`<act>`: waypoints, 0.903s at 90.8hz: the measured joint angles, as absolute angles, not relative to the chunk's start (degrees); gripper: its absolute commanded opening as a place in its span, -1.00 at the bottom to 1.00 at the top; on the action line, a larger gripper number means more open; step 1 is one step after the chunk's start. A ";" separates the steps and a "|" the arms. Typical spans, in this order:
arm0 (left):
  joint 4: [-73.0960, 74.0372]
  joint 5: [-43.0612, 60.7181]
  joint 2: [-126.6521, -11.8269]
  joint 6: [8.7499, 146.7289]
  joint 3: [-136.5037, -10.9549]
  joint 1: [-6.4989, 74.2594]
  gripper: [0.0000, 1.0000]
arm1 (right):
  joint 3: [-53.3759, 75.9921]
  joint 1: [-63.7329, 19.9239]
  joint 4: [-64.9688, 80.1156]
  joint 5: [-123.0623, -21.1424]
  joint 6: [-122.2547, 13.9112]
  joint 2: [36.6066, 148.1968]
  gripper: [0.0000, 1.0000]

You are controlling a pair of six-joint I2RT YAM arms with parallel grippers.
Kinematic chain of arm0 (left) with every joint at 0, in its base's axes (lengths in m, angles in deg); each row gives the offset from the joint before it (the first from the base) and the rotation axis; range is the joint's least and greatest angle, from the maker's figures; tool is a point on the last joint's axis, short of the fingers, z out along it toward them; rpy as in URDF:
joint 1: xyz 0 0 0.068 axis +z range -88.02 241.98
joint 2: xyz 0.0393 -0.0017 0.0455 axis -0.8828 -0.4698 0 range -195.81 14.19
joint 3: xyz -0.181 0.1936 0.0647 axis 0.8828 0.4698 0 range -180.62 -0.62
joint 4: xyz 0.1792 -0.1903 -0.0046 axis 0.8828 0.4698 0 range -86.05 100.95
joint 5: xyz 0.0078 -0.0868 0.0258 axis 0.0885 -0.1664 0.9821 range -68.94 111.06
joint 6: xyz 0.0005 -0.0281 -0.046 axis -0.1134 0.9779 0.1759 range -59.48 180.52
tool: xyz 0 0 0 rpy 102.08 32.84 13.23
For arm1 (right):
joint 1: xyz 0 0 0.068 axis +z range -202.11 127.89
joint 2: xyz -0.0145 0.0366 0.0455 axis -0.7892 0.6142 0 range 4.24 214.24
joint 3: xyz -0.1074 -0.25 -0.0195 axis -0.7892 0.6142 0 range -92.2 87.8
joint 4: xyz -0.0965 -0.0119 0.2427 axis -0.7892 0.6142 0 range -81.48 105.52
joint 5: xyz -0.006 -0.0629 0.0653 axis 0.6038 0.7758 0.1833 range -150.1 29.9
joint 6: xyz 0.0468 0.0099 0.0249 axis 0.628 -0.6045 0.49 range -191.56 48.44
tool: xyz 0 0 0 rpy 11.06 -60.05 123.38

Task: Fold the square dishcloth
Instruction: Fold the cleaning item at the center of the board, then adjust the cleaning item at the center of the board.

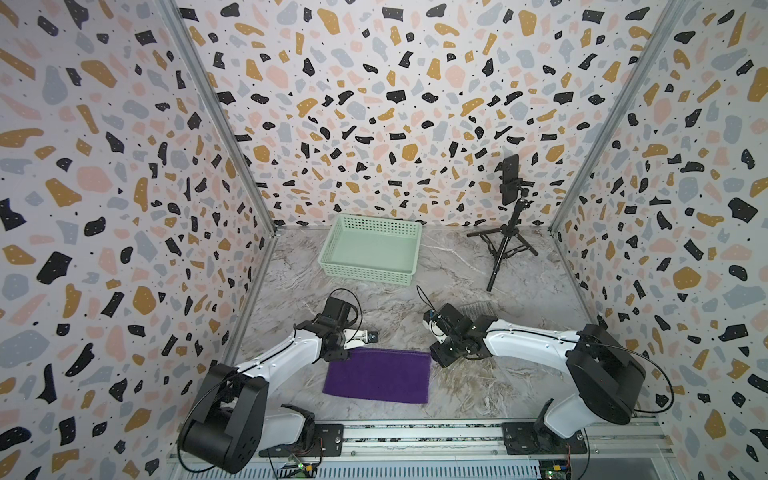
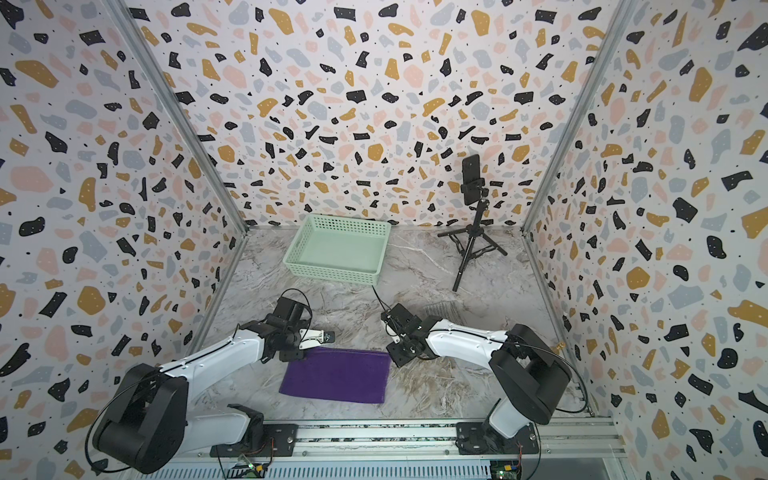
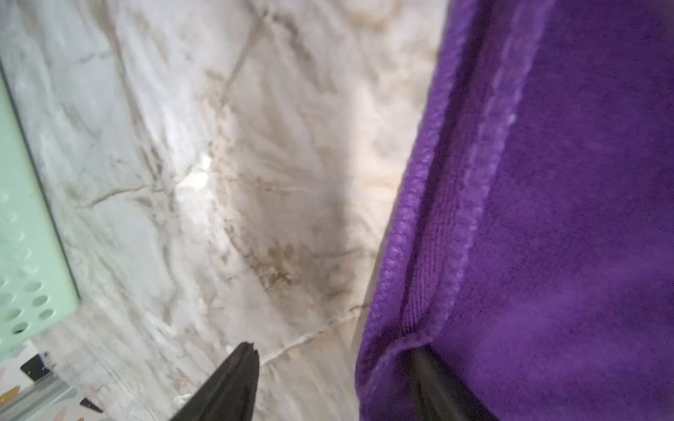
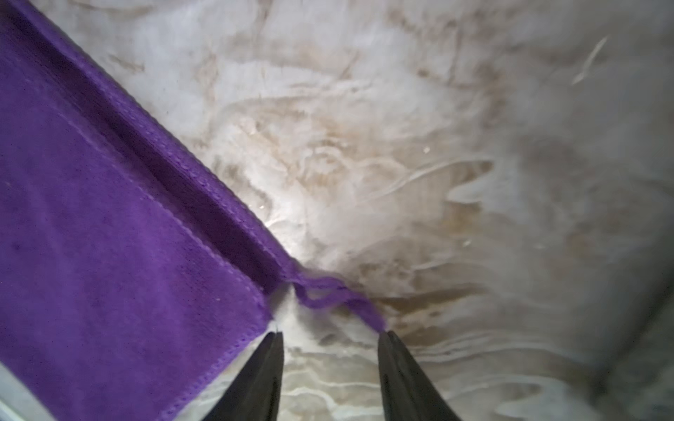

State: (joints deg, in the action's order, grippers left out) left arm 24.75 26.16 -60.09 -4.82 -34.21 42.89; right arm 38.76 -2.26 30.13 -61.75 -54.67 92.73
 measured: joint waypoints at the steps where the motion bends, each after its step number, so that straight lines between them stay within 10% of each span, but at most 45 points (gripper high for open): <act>1: 24.75 26.38 -60.11 -4.76 -34.23 42.91 0.45 | 38.76 -2.24 30.22 -61.01 -54.69 92.46 -0.02; 17: 28.90 27.32 -54.69 -4.30 -34.25 42.97 0.52 | 37.98 0.99 31.44 -56.03 -55.52 85.58 -0.29; 45: 32.99 26.34 -52.79 -2.66 -35.56 43.21 0.61 | 38.30 2.92 19.22 -77.05 -52.25 94.82 -0.79; 82: 20.14 33.53 -67.00 0.16 -38.21 44.33 0.56 | 44.88 -1.65 9.91 -79.44 -46.43 98.15 -1.00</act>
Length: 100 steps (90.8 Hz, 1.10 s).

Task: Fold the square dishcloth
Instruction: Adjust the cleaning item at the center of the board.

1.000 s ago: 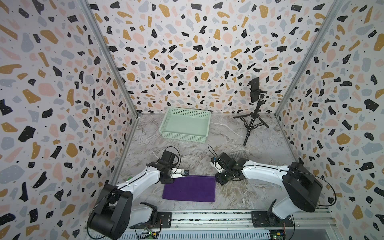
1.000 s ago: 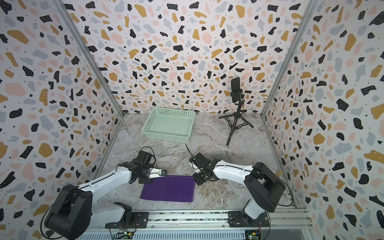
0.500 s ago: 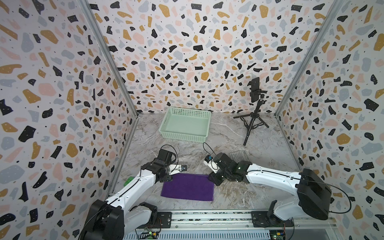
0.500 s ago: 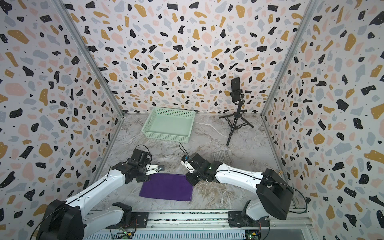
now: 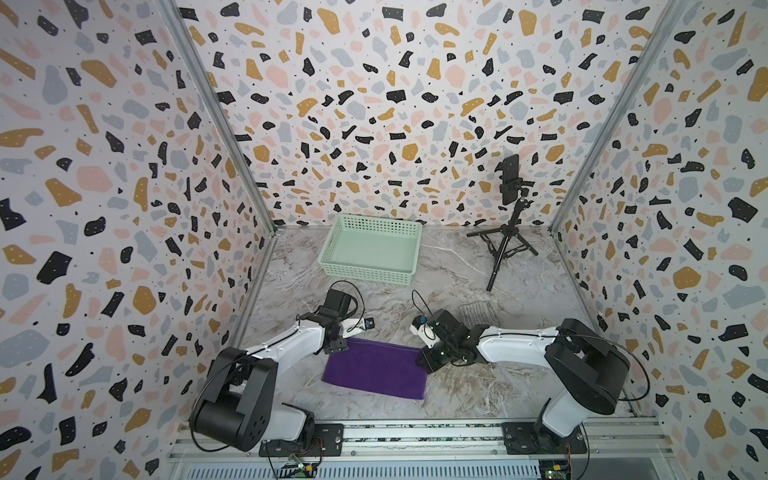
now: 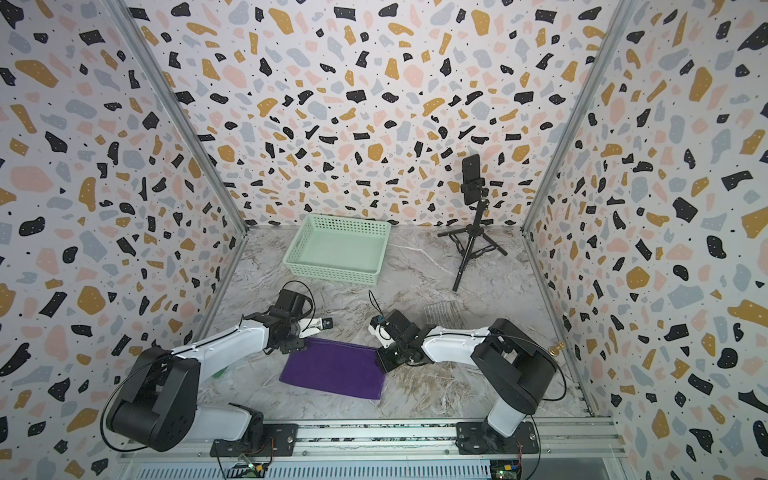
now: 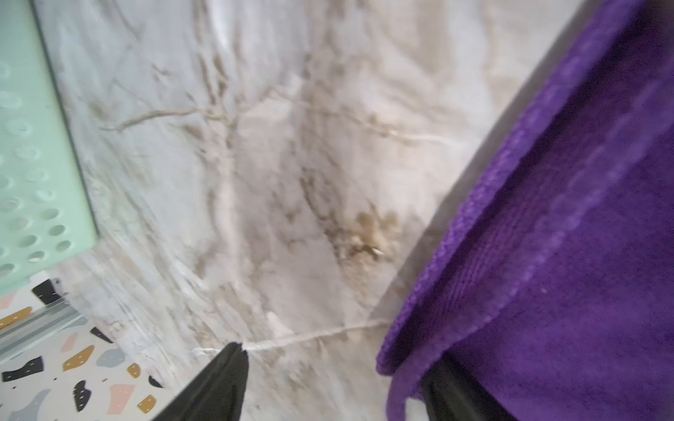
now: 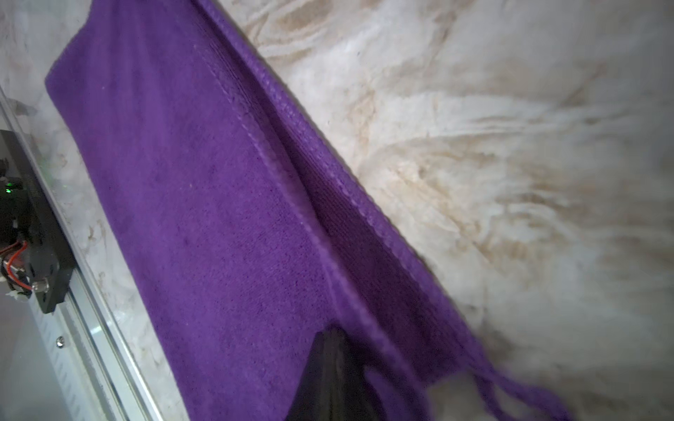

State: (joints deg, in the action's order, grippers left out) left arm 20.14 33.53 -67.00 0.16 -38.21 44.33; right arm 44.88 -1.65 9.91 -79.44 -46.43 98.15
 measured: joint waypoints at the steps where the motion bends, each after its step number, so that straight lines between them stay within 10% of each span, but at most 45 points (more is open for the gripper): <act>1: 19.77 33.68 -67.28 0.16 -38.38 44.18 0.56 | 45.10 -1.76 9.76 -79.46 -46.28 98.01 -1.00; 38: 11.64 39.34 -80.57 -0.08 -49.35 39.61 0.66 | 52.93 -5.65 8.14 -80.00 -42.65 89.14 -0.54; 71: 34.08 25.53 -60.44 0.77 -51.98 38.95 0.70 | 39.55 -6.92 16.34 -77.91 -46.04 91.09 -0.16; 100: 38.32 27.76 -56.27 -0.45 -38.54 38.97 0.60 | 38.98 -7.22 19.09 -73.91 -47.92 98.89 -0.29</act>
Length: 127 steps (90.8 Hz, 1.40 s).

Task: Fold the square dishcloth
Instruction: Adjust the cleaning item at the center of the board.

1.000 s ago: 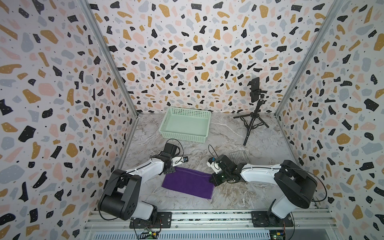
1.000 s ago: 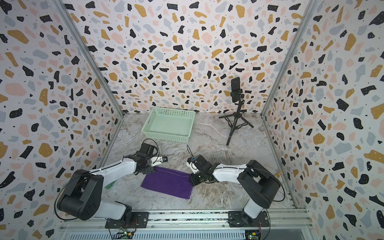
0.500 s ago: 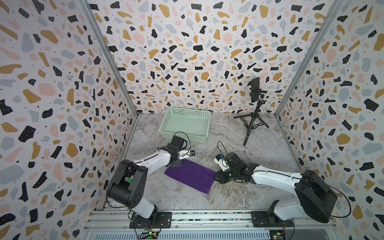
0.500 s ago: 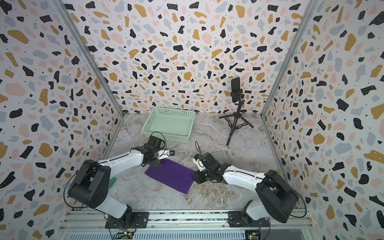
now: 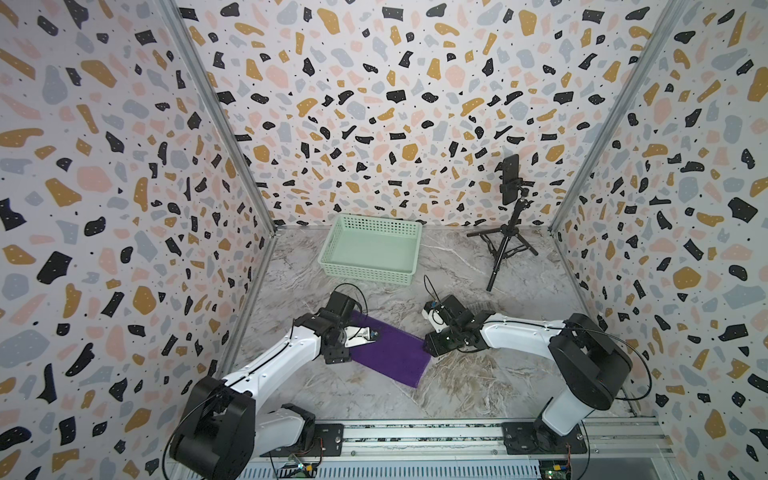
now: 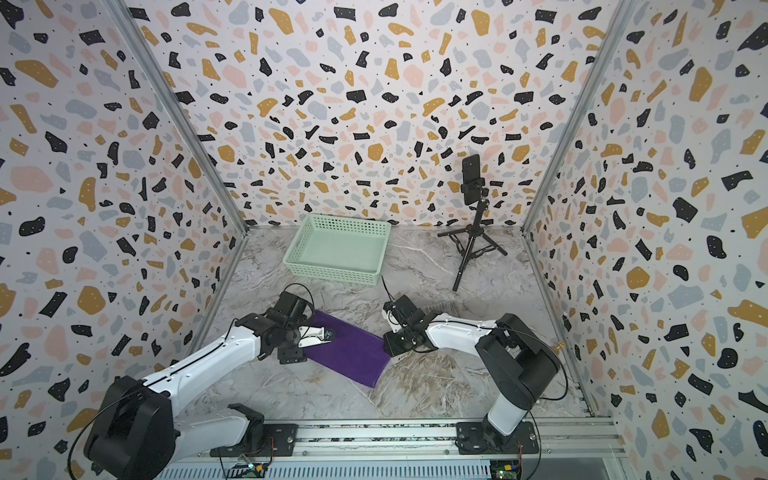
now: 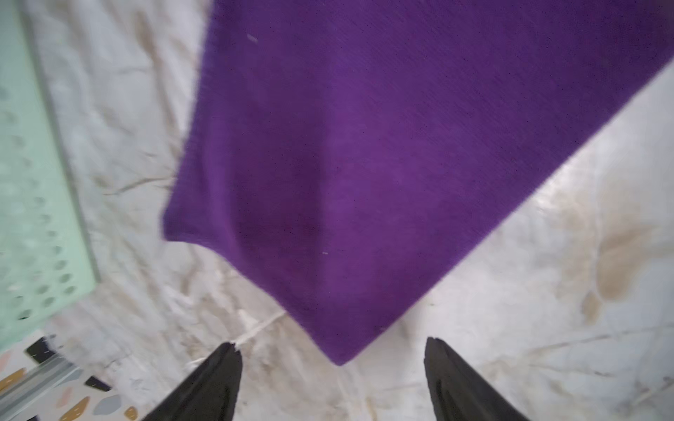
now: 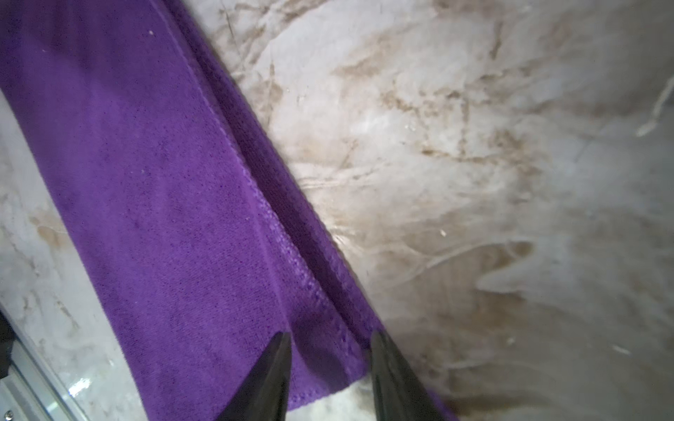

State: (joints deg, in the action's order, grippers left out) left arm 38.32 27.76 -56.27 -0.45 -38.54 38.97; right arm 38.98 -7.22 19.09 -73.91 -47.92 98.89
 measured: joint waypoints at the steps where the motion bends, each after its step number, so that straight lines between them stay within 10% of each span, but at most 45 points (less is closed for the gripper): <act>1: 38.32 28.02 -56.31 -0.52 -38.23 38.97 0.59 | 39.05 -7.22 19.11 -73.82 -47.92 98.89 -0.32; 27: 30.19 35.49 -63.00 -1.87 -38.51 38.97 0.51 | 45.32 -3.84 20.27 -72.68 -47.28 92.86 -0.66; 59: 23.92 39.54 -73.88 -4.65 -45.42 38.97 0.58 | 46.89 4.21 25.52 -72.94 -44.20 79.85 -0.43; 95: 38.21 32.41 -57.49 -7.88 -43.06 40.37 0.52 | 35.11 -4.73 25.41 -69.80 -47.59 98.50 -0.70; 127: 26.24 39.52 -80.00 -5.74 -51.34 44.05 0.34 | 46.37 -0.56 20.01 -69.86 -45.08 92.07 -0.92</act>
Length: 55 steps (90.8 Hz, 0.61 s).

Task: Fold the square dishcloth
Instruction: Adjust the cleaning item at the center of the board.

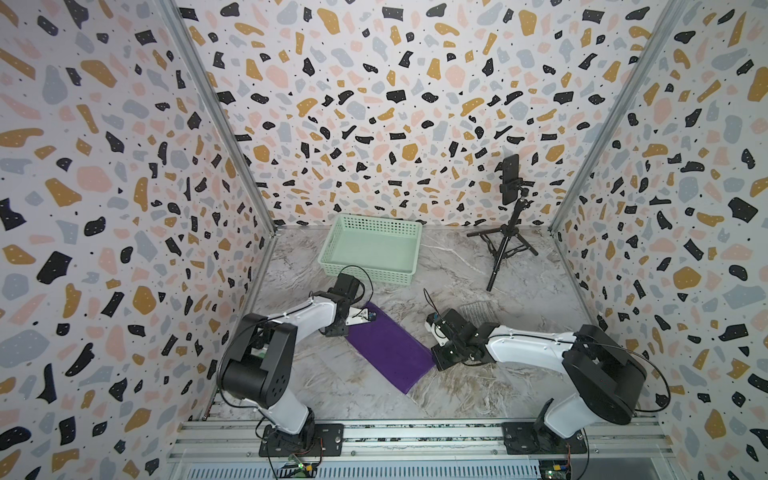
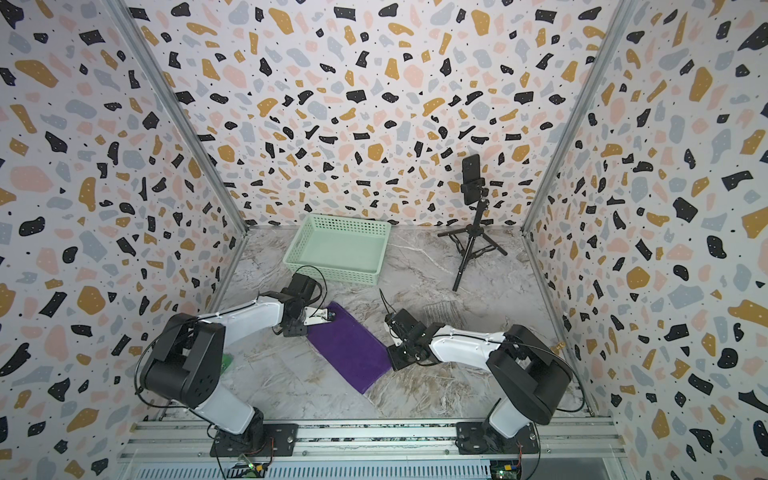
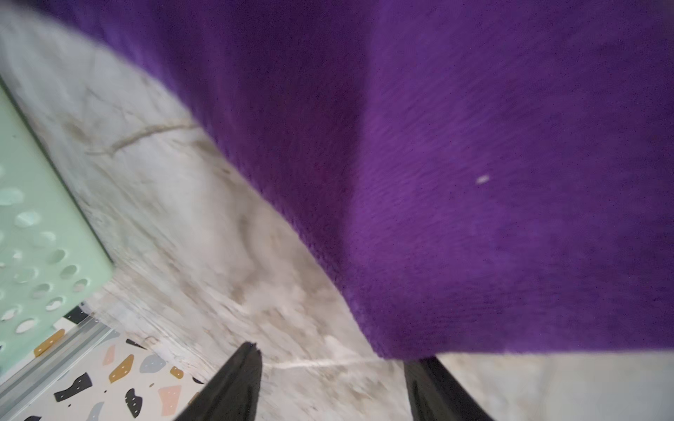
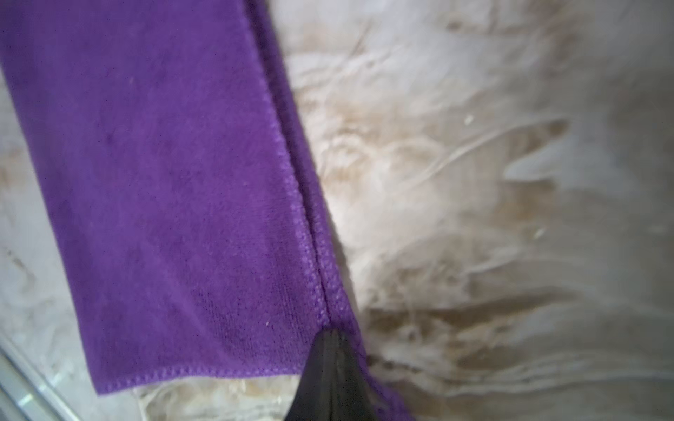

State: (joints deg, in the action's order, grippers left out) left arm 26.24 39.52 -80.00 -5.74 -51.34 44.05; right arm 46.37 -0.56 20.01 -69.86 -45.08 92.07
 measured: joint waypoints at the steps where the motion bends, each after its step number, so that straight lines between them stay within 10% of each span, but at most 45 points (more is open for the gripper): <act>1: 25.84 39.56 -80.18 -5.67 -51.50 44.00 0.35 | 46.76 -0.10 19.84 -69.84 -44.81 91.72 -0.92; 28: 14.76 39.38 -85.88 -5.26 -55.89 39.19 0.40 | 56.10 12.82 11.07 -73.93 -34.69 84.83 -0.67; 55: 9.86 34.23 -83.87 -2.88 -55.58 36.90 0.49 | 52.14 2.52 15.16 -74.50 -34.80 75.98 -0.64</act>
State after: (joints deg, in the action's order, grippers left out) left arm 9.86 34.23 -83.87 -2.88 -55.58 36.90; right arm 52.14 2.52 15.16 -74.50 -34.80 75.98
